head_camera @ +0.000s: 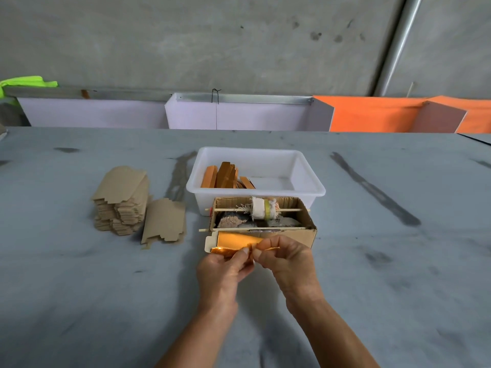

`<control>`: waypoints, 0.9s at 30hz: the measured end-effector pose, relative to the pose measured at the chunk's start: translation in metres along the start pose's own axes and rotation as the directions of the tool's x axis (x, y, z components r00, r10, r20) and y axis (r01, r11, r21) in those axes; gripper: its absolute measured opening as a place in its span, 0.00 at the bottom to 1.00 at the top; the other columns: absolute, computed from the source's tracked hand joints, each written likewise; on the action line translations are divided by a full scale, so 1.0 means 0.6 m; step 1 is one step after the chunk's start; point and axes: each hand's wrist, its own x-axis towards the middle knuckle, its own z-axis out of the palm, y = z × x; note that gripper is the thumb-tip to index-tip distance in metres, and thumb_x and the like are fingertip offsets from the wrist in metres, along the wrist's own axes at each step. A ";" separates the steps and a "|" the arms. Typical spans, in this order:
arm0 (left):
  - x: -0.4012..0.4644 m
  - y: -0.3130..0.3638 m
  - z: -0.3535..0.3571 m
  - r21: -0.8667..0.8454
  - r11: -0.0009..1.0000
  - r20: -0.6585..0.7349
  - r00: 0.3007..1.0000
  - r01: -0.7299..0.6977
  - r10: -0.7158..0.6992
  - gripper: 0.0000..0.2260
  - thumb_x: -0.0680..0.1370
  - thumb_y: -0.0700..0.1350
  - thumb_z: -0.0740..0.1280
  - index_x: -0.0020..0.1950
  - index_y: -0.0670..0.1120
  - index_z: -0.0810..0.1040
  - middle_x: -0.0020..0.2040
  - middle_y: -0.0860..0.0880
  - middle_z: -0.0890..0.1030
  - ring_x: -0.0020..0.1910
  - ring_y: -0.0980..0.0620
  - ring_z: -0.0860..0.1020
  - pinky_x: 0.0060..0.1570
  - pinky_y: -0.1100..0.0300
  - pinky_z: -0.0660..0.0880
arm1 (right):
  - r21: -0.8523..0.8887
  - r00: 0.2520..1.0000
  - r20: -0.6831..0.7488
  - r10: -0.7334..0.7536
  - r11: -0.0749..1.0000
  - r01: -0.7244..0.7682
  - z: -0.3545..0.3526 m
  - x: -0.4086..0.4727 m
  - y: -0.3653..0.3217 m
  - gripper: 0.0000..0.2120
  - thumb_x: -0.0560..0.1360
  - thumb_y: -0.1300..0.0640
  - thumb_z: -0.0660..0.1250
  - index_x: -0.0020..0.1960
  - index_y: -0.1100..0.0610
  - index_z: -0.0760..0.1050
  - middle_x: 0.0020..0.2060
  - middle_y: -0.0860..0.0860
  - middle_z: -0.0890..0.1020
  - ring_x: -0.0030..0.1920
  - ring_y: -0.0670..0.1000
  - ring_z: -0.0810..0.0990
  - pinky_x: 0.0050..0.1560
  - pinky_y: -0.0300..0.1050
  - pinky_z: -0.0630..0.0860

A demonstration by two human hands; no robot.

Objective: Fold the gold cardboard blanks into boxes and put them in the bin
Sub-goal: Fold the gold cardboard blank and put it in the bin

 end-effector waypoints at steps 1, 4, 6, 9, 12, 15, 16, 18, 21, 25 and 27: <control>-0.001 0.001 -0.002 -0.001 1.000 0.002 1.000 0.002 -0.002 0.04 0.74 0.30 0.67 0.43 0.36 0.79 0.32 0.45 0.83 0.32 0.52 0.82 0.32 0.62 0.79 | -0.015 1.000 0.006 -0.002 1.000 0.002 0.001 -0.001 -0.001 0.11 0.68 0.74 0.70 0.34 0.60 0.79 0.31 0.53 0.82 0.32 0.46 0.80 0.35 0.34 0.76; -0.004 0.003 -0.004 0.000 1.000 -0.005 1.000 0.008 -0.008 0.04 0.73 0.30 0.68 0.42 0.37 0.79 0.33 0.44 0.83 0.34 0.50 0.82 0.32 0.62 0.79 | -0.053 1.000 0.015 0.003 0.999 -0.003 0.001 -0.003 -0.003 0.14 0.68 0.73 0.71 0.31 0.56 0.80 0.30 0.52 0.83 0.31 0.44 0.80 0.34 0.32 0.75; -0.005 0.004 -0.005 -0.002 1.000 -0.011 1.000 0.010 -0.010 0.04 0.73 0.30 0.68 0.41 0.37 0.79 0.33 0.44 0.83 0.33 0.49 0.83 0.31 0.63 0.79 | -0.093 1.000 0.013 0.004 0.996 -0.003 0.002 -0.003 -0.004 0.15 0.68 0.73 0.71 0.31 0.55 0.80 0.29 0.50 0.83 0.30 0.42 0.79 0.33 0.31 0.74; -0.005 0.004 -0.007 0.003 1.000 -0.005 1.000 0.009 -0.009 0.05 0.73 0.30 0.69 0.40 0.38 0.80 0.33 0.44 0.84 0.34 0.50 0.83 0.31 0.63 0.79 | -0.121 1.000 -0.002 0.021 0.992 -0.021 0.002 -0.003 -0.005 0.14 0.68 0.73 0.71 0.32 0.56 0.80 0.28 0.49 0.82 0.29 0.40 0.79 0.31 0.30 0.73; -0.004 0.003 -0.007 0.011 1.000 -0.003 1.000 0.009 -0.009 0.05 0.73 0.31 0.69 0.40 0.38 0.80 0.34 0.44 0.84 0.35 0.49 0.83 0.32 0.62 0.79 | -0.143 0.999 -0.023 0.047 0.989 -0.050 0.002 -0.001 -0.005 0.11 0.68 0.71 0.72 0.33 0.57 0.81 0.31 0.51 0.83 0.29 0.40 0.79 0.31 0.30 0.72; -0.004 0.003 -0.007 0.019 1.000 0.006 1.000 0.003 -0.003 0.04 0.73 0.31 0.69 0.41 0.38 0.80 0.35 0.44 0.84 0.36 0.48 0.84 0.33 0.63 0.79 | -0.174 0.997 -0.031 0.068 0.982 -0.072 0.003 0.001 -0.007 0.08 0.68 0.70 0.73 0.36 0.58 0.81 0.33 0.53 0.84 0.28 0.40 0.78 0.31 0.30 0.72; -0.005 0.004 -0.008 0.015 1.000 0.009 1.000 0.000 0.000 0.04 0.73 0.31 0.68 0.41 0.38 0.80 0.34 0.44 0.84 0.36 0.49 0.83 0.33 0.63 0.79 | -0.174 0.996 -0.033 0.078 0.981 -0.082 0.004 0.002 -0.008 0.08 0.68 0.70 0.73 0.36 0.58 0.81 0.33 0.54 0.83 0.28 0.39 0.78 0.30 0.30 0.72; -0.005 0.004 -0.008 -0.002 1.000 0.015 1.000 -0.005 0.005 0.04 0.73 0.30 0.68 0.41 0.37 0.80 0.33 0.45 0.84 0.35 0.50 0.83 0.33 0.62 0.79 | -0.178 0.994 -0.039 0.099 0.979 -0.104 0.004 0.002 -0.011 0.07 0.68 0.69 0.73 0.37 0.58 0.81 0.32 0.54 0.82 0.27 0.39 0.77 0.30 0.30 0.72; -0.007 0.004 -0.010 -0.002 1.000 0.024 1.000 -0.013 0.013 0.04 0.73 0.30 0.68 0.41 0.36 0.80 0.34 0.44 0.84 0.36 0.49 0.83 0.35 0.61 0.80 | -0.210 0.991 -0.046 0.129 0.968 -0.136 0.004 0.002 -0.016 0.07 0.68 0.67 0.74 0.38 0.57 0.81 0.31 0.52 0.81 0.25 0.38 0.75 0.28 0.29 0.70; -0.008 0.004 -0.015 -0.009 1.000 0.044 0.999 -0.024 0.024 0.06 0.73 0.30 0.68 0.40 0.38 0.81 0.36 0.43 0.84 0.37 0.48 0.84 0.37 0.60 0.81 | -0.220 0.984 -0.044 0.171 0.959 -0.176 0.005 0.001 -0.022 0.04 0.68 0.66 0.74 0.40 0.59 0.82 0.32 0.53 0.82 0.27 0.41 0.75 0.25 0.29 0.68; -0.009 0.004 -0.017 -0.012 1.000 0.064 0.998 -0.025 0.026 0.06 0.73 0.31 0.68 0.40 0.40 0.82 0.37 0.42 0.84 0.38 0.48 0.84 0.40 0.59 0.81 | -0.209 0.982 -0.039 0.187 0.959 -0.191 0.005 0.001 -0.025 0.04 0.68 0.67 0.74 0.40 0.61 0.82 0.31 0.53 0.81 0.27 0.43 0.74 0.24 0.29 0.68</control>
